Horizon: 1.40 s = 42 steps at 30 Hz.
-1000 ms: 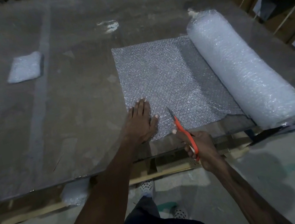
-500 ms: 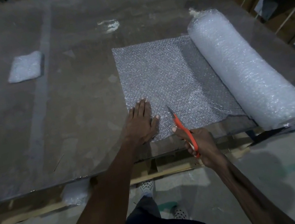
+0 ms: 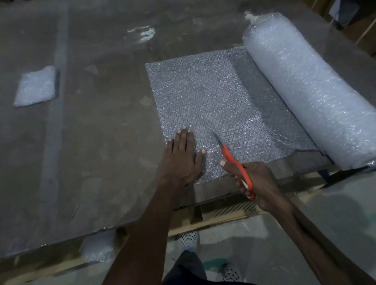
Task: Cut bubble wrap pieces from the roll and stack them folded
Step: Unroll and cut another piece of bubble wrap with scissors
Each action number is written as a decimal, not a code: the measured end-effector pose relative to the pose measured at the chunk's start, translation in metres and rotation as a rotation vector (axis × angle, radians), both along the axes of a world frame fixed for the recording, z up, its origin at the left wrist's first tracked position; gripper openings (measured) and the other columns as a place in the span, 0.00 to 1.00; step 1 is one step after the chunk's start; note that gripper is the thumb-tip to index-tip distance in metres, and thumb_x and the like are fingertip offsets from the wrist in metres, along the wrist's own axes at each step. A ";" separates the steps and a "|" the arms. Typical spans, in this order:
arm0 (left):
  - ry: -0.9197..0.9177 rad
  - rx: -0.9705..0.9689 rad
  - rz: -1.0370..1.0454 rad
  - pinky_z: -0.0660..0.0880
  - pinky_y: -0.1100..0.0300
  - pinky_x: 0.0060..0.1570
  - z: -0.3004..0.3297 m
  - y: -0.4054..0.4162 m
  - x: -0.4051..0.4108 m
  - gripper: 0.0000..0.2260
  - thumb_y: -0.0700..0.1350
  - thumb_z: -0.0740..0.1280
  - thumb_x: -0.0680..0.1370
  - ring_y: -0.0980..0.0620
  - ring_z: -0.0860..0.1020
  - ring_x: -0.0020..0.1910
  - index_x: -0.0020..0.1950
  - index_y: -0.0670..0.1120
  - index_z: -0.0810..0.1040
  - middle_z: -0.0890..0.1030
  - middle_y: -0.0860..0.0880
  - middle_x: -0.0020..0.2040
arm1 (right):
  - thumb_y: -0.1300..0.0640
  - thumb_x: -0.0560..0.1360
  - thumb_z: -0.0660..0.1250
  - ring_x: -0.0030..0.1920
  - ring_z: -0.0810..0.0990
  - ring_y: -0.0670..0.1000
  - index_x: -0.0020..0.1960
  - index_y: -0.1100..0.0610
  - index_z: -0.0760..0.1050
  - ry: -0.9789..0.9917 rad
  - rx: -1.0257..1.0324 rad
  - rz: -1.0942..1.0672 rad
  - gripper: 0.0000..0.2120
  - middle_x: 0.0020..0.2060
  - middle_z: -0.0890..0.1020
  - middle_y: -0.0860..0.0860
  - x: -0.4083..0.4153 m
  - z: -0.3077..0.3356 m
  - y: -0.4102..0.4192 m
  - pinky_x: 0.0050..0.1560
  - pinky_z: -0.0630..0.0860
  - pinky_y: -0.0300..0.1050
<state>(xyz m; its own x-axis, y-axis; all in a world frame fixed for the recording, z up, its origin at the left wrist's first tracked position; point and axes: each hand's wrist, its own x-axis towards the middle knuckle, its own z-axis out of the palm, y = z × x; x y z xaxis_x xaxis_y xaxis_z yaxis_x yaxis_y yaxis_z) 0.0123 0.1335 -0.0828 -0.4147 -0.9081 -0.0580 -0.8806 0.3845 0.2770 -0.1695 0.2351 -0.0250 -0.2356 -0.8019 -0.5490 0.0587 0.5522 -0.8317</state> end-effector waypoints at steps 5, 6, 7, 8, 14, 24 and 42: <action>0.075 -0.059 0.054 0.52 0.46 0.75 0.009 -0.011 -0.003 0.30 0.57 0.48 0.83 0.42 0.58 0.77 0.80 0.41 0.57 0.60 0.40 0.79 | 0.47 0.69 0.80 0.21 0.68 0.47 0.52 0.73 0.79 -0.039 -0.010 -0.036 0.29 0.26 0.74 0.54 -0.003 -0.003 0.003 0.21 0.64 0.36; 0.078 -0.062 0.069 0.53 0.46 0.75 0.010 -0.017 -0.005 0.30 0.57 0.48 0.82 0.41 0.59 0.77 0.80 0.40 0.58 0.61 0.40 0.78 | 0.46 0.69 0.80 0.21 0.68 0.47 0.49 0.71 0.81 -0.045 -0.005 -0.029 0.27 0.26 0.74 0.54 -0.002 -0.002 0.001 0.21 0.64 0.36; 0.076 -0.057 0.078 0.52 0.45 0.75 0.012 -0.024 -0.007 0.31 0.57 0.47 0.82 0.41 0.59 0.77 0.80 0.40 0.58 0.61 0.40 0.78 | 0.45 0.68 0.79 0.21 0.68 0.47 0.46 0.67 0.81 -0.050 -0.001 -0.020 0.24 0.26 0.74 0.54 -0.002 0.000 -0.001 0.21 0.64 0.36; 0.076 -0.046 0.082 0.51 0.45 0.76 0.013 -0.032 -0.009 0.31 0.57 0.46 0.81 0.41 0.57 0.78 0.80 0.40 0.57 0.60 0.40 0.79 | 0.44 0.68 0.79 0.21 0.68 0.47 0.43 0.64 0.81 -0.058 0.000 -0.012 0.22 0.26 0.75 0.54 -0.001 0.001 -0.003 0.21 0.64 0.36; 0.023 -0.016 0.048 0.47 0.44 0.77 0.010 -0.073 -0.007 0.33 0.57 0.44 0.81 0.41 0.50 0.80 0.80 0.38 0.53 0.53 0.39 0.81 | 0.46 0.70 0.79 0.21 0.70 0.48 0.37 0.61 0.79 -0.037 0.025 -0.022 0.19 0.25 0.76 0.54 0.001 0.003 -0.016 0.20 0.64 0.36; -0.018 -0.024 0.033 0.47 0.45 0.78 0.003 -0.074 -0.004 0.33 0.58 0.42 0.81 0.42 0.49 0.81 0.81 0.39 0.51 0.51 0.39 0.81 | 0.48 0.69 0.80 0.21 0.69 0.47 0.45 0.63 0.80 -0.045 0.030 -0.061 0.19 0.26 0.75 0.55 0.002 0.003 -0.020 0.20 0.64 0.36; 0.014 -0.027 0.030 0.46 0.45 0.78 -0.007 -0.078 -0.002 0.32 0.58 0.44 0.83 0.42 0.48 0.81 0.81 0.39 0.51 0.51 0.40 0.82 | 0.45 0.67 0.80 0.20 0.68 0.48 0.43 0.62 0.79 -0.028 0.008 -0.050 0.22 0.27 0.75 0.57 0.005 0.003 -0.037 0.22 0.63 0.36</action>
